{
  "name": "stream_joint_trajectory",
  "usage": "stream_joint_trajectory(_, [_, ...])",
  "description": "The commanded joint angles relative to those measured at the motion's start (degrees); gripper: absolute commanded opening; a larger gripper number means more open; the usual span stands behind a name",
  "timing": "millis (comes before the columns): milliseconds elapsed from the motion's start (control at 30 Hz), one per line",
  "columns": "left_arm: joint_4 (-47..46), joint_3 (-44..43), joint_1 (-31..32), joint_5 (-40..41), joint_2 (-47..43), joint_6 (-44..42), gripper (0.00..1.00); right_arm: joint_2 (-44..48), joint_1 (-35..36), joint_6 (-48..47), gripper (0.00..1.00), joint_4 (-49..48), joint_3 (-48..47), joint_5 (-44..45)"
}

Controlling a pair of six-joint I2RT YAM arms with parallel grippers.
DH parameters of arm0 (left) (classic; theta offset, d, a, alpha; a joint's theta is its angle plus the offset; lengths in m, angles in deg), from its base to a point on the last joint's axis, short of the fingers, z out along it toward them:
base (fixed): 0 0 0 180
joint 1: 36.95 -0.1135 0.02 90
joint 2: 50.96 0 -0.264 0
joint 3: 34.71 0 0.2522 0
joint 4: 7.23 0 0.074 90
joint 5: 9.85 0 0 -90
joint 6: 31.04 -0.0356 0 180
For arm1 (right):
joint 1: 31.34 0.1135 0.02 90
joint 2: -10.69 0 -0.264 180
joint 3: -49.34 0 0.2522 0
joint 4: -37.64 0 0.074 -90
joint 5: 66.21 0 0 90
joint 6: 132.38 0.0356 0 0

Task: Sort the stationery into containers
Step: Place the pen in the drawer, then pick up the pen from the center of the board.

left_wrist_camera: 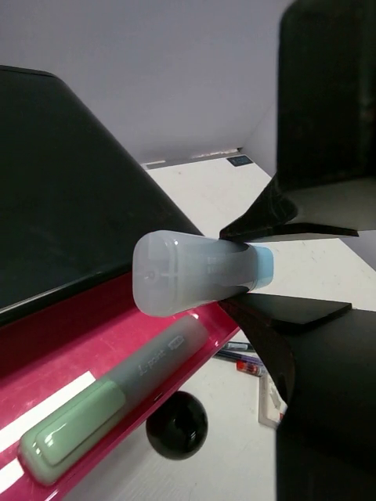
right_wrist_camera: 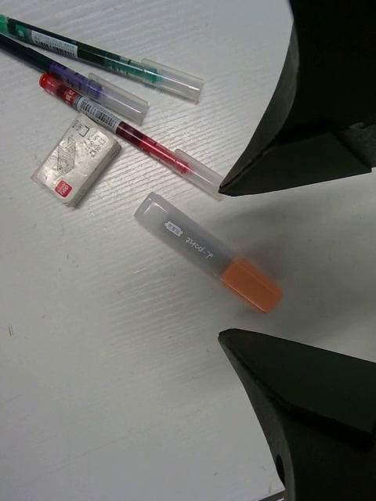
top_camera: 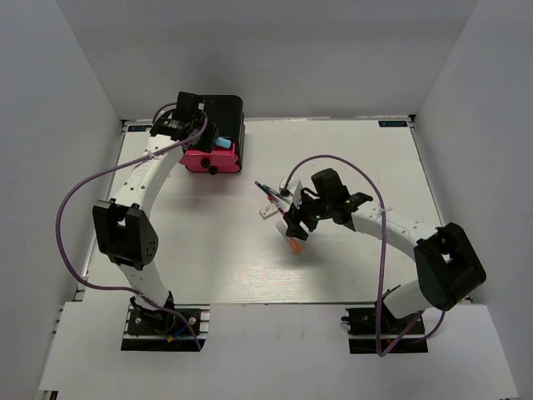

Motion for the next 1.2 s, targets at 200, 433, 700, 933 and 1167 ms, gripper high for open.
stream_joint_trajectory(200, [3.5,-1.0,-1.3,3.2,-0.1,0.1,0.31,0.8,-0.4,-0.2,0.75,0.3,-0.6,-1.3])
stream_joint_trajectory(433, [3.0,-4.6,-1.8,3.8,1.8,-1.7,0.68,0.3,-0.4,-0.7,0.76,0.6,-0.8,-1.2])
stream_joint_trajectory(700, [0.4,-9.5,-2.3,3.8,1.0,-5.9,0.72,-3.8,0.2,-1.1,0.76,-1.5,0.0,1.1])
stream_joint_trajectory(933, [-23.7,17.6,-0.9,3.5,-19.9,-28.6,0.72,-11.0,2.1,2.7,0.72,-1.6,-2.8,5.9])
stream_joint_trajectory(1167, [-33.0,46.8,-1.7,2.1,-46.3,-35.5,0.95,-14.1,4.7,5.4,0.69,-1.5,-3.6,11.2])
